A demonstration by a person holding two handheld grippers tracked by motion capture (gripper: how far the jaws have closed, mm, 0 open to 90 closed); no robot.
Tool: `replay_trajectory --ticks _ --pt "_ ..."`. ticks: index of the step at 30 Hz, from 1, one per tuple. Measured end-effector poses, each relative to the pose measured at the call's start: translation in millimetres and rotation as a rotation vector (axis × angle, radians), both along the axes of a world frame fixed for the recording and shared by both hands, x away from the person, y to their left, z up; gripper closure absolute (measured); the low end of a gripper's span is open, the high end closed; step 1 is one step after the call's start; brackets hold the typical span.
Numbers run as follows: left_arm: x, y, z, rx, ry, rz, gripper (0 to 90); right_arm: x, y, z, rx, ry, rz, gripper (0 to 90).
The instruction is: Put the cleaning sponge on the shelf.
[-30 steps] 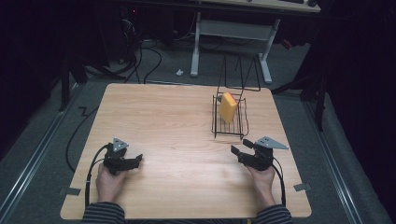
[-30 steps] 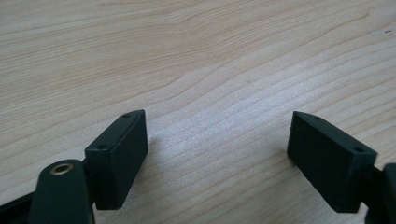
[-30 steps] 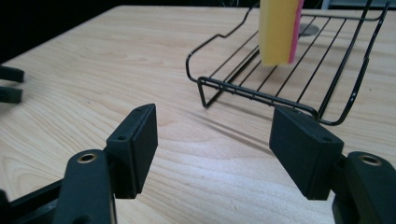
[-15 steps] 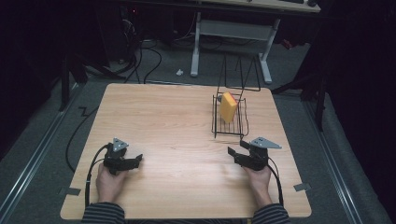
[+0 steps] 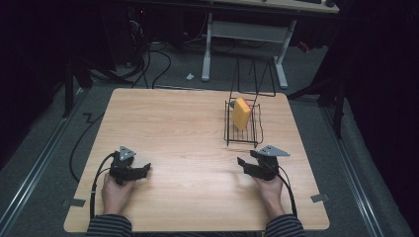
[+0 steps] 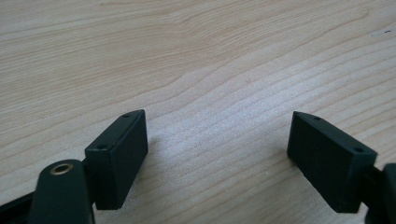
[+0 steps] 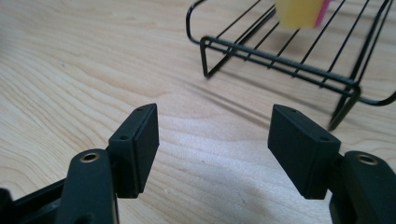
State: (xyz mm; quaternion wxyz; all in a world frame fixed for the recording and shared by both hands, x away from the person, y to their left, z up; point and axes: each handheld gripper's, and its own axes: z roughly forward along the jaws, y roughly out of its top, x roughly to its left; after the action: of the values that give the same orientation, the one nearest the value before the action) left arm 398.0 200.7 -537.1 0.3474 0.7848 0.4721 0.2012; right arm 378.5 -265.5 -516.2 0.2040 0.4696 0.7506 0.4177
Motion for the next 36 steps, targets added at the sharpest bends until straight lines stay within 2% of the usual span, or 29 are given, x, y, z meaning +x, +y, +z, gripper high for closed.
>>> replay_trajectory --ticks 8,14,19,30,36 --pt "0.0 0.0 0.0 0.000 0.000 0.000 20.8 5.7 13.1 -6.4 -0.043 0.043 0.001 34.7" --pt "0.0 0.0 0.0 0.000 0.000 0.000 20.8 9.4 17.0 -14.0 -0.110 0.079 0.004 34.6" --pt "-0.1 -0.1 0.0 0.000 0.000 0.000 20.8 8.7 22.3 -15.1 -0.172 0.085 0.001 34.0" --pt "-0.2 -0.1 -0.1 0.001 -0.001 0.000 20.8 8.8 22.3 -15.2 -0.170 0.093 0.007 30.9" --pt "-0.1 -0.1 0.0 0.001 0.000 0.000 20.8 8.9 22.0 -15.4 -0.174 0.092 0.031 28.4"
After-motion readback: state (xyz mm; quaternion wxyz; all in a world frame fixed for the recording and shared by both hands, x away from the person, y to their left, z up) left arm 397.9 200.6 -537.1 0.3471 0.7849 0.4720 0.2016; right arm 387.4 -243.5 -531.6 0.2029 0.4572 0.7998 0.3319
